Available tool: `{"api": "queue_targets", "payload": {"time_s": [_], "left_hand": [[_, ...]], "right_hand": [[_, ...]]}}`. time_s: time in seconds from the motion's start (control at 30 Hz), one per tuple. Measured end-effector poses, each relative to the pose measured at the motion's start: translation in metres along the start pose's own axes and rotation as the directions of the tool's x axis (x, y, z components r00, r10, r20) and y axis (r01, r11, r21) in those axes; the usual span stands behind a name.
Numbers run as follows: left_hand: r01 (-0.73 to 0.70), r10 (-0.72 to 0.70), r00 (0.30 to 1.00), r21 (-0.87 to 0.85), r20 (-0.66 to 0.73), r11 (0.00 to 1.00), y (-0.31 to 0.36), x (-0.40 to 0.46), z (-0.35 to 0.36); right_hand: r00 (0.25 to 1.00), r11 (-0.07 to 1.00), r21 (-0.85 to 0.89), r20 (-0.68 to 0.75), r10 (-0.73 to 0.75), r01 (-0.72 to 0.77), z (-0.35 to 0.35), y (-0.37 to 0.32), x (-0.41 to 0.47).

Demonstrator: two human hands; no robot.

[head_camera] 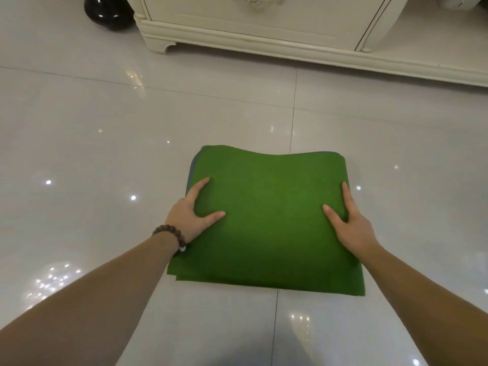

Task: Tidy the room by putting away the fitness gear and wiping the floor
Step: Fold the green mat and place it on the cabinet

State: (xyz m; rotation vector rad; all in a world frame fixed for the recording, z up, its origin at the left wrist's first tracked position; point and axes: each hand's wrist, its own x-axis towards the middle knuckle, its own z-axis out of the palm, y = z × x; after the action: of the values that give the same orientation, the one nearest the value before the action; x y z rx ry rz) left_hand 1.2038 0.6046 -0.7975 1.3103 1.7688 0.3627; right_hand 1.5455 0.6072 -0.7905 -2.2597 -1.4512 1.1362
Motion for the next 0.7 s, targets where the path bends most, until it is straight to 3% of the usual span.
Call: {"api": "queue_targets", "payload": {"time_s": [0.3,0.7], "left_hand": [[0.042,-0.043,0.999,0.040,0.027,0.998,0.100,-0.143,-0.107],[-0.138,0.134,0.989,0.070,0.064,0.988,0.357,-0.341,-0.291]], "right_hand": [[1.000,0.996,0.084,0.022,-0.016,0.014,-0.128,-0.096,-0.151],[0.992,0.976,0.214,-0.117,0.054,-0.028,-0.378,-0.246,-0.388]]}}
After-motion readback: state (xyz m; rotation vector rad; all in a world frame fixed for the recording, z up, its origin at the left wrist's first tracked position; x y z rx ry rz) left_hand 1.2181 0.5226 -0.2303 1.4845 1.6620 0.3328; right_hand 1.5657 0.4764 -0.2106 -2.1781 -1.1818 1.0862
